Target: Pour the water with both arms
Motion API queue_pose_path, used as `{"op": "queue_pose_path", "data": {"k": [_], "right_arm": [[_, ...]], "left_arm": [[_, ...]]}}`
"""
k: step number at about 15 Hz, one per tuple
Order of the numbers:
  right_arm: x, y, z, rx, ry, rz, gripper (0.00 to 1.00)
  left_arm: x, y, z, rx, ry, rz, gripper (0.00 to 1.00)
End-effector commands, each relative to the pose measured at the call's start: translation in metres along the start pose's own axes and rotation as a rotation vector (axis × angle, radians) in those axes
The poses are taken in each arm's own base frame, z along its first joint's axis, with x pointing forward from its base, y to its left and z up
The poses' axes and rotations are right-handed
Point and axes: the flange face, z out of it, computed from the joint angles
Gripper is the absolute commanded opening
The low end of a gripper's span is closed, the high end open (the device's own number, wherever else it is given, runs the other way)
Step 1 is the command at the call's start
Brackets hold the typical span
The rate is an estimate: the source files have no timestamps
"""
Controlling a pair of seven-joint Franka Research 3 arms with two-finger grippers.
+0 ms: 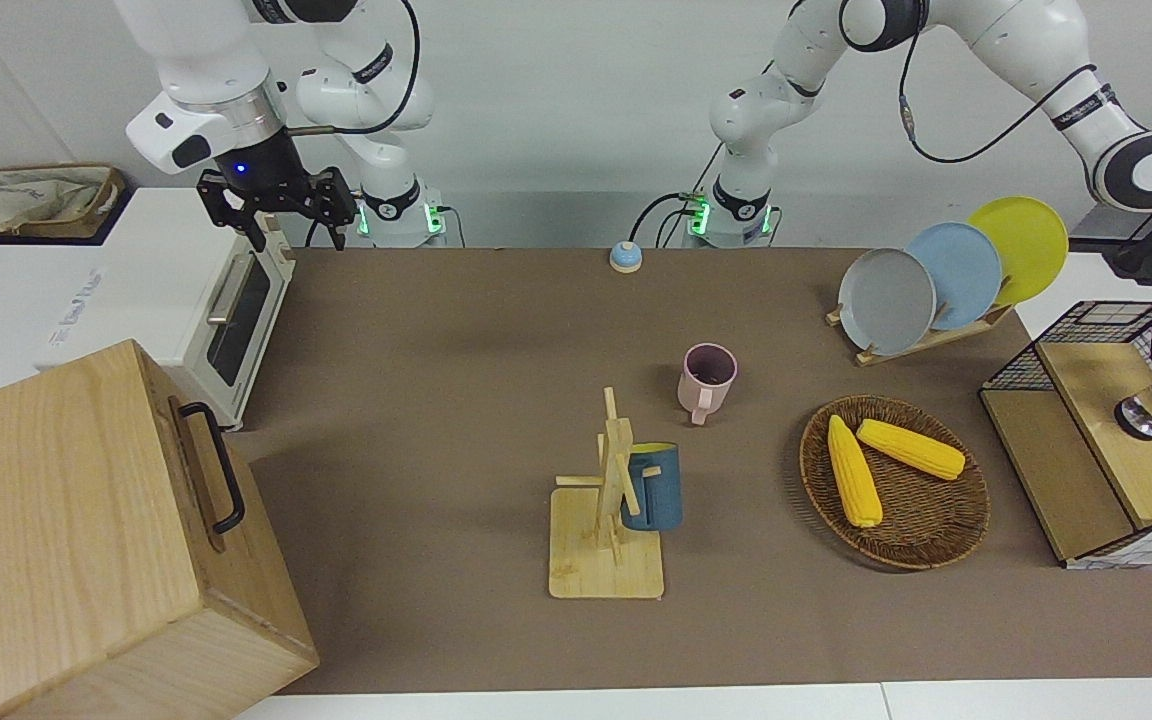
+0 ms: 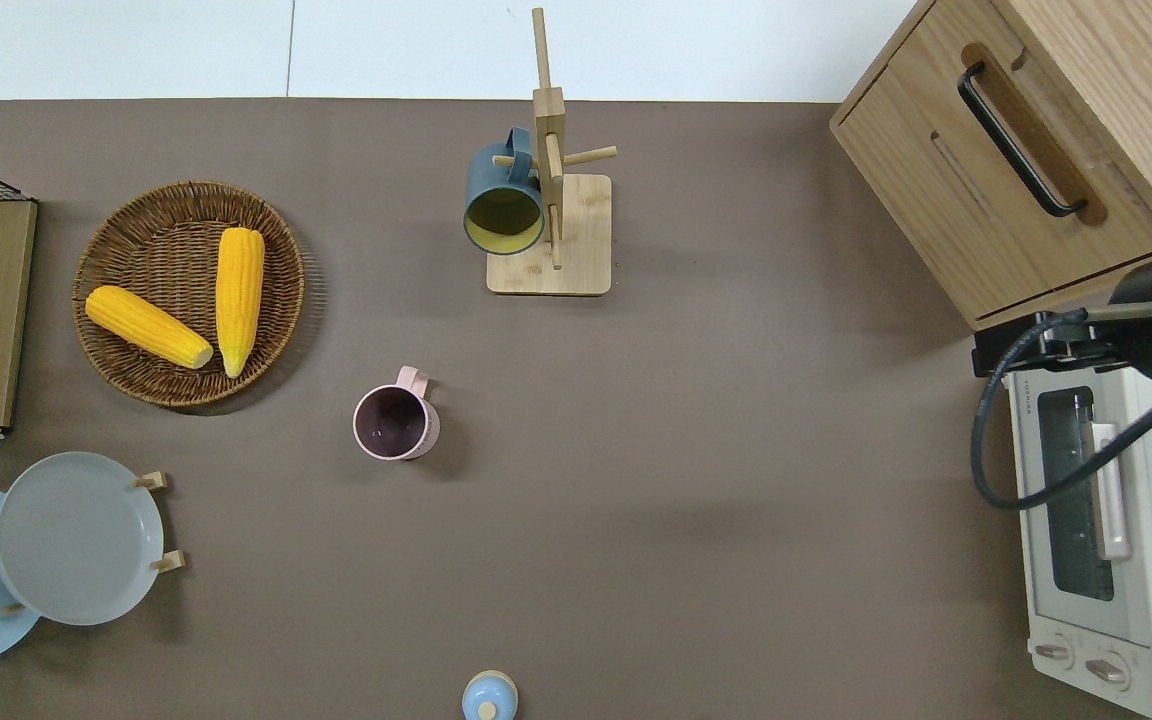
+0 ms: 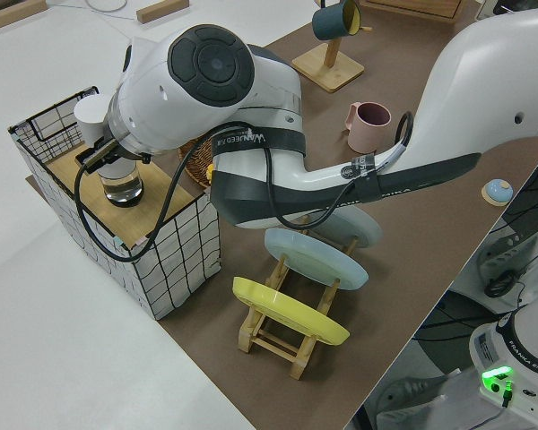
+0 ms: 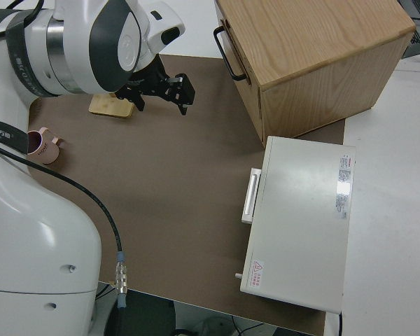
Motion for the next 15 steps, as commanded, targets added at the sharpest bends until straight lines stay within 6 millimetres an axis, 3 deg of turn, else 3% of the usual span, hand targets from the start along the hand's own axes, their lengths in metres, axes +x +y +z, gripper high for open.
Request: {"op": "queue_pose_path", "data": {"k": [1,3,10,15], "right_arm": [[-0.006,0.001,0.000,0.024,-0.006,-0.015,0.990],[-0.006,0.001,0.000,0.024,-0.006,-0.015,0.990],[-0.006,0.001,0.000,0.024,-0.006,-0.015,0.990],[-0.006,0.001,0.000,0.024,-0.006,-0.015,0.990]], "left_arm": [[0.006,-0.006,0.001,0.003,0.043,0.021,0.23],[0.004,-0.007,0.003,-0.002,0.047,0.008,1.00],[-0.002,-0.016,-0.005,-0.049,0.021,-0.044,1.00],[-0.002,-0.013,-0.015,-0.035,-0.193,-0.049,1.00]]}}
